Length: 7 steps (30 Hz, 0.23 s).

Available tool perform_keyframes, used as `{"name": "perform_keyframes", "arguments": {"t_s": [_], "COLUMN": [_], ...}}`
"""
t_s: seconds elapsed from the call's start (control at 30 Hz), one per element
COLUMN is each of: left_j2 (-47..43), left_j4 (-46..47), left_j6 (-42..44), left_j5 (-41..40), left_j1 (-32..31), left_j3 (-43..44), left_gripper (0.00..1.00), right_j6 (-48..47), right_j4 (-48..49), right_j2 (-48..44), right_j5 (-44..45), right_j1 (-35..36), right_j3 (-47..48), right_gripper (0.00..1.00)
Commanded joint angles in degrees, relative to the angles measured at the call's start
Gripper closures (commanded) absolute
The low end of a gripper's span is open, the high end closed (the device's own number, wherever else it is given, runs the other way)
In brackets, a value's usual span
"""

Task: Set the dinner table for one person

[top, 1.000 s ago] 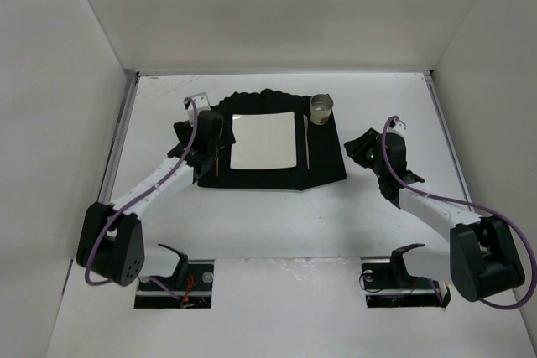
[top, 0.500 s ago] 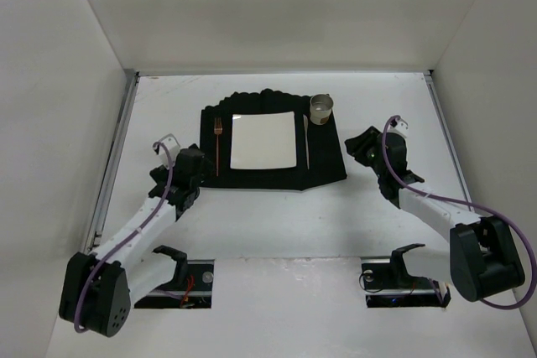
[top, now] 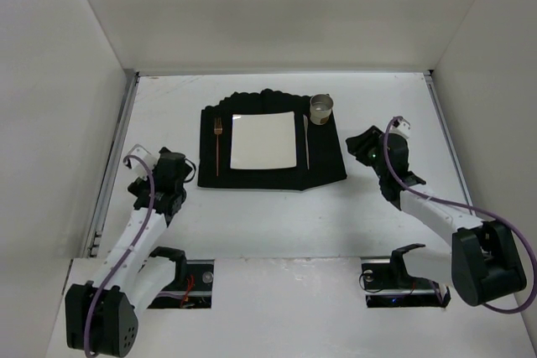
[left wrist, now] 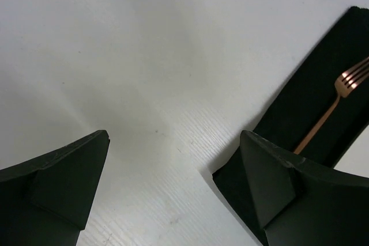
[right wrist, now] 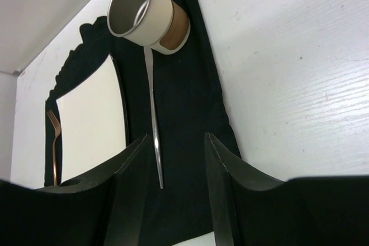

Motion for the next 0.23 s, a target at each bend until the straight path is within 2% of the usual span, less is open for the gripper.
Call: {"name": "perform_keyframes", "arguments": {"t_s": [0.0, 0.2], "left_j2": [-0.7, 2.4], "left_j4": [-0.8, 0.6], "left_j6": [-1.8, -0.6], "left_j5": [-2.7, -2.9], "left_j1": [0.7, -1.4], "left_j3": [0.3, 1.4], "left_gripper": [0.0, 0.0], "right_j6": [0.1, -0.2], "right_j4": [3.7, 4.1], "right_j2": [-0.4, 0.5], "right_j5": [1.1, 1.1], "right_j1": [0.0, 0.1], "right_j3": [0.0, 0.1], "right_gripper": [0.52, 0.51]}}
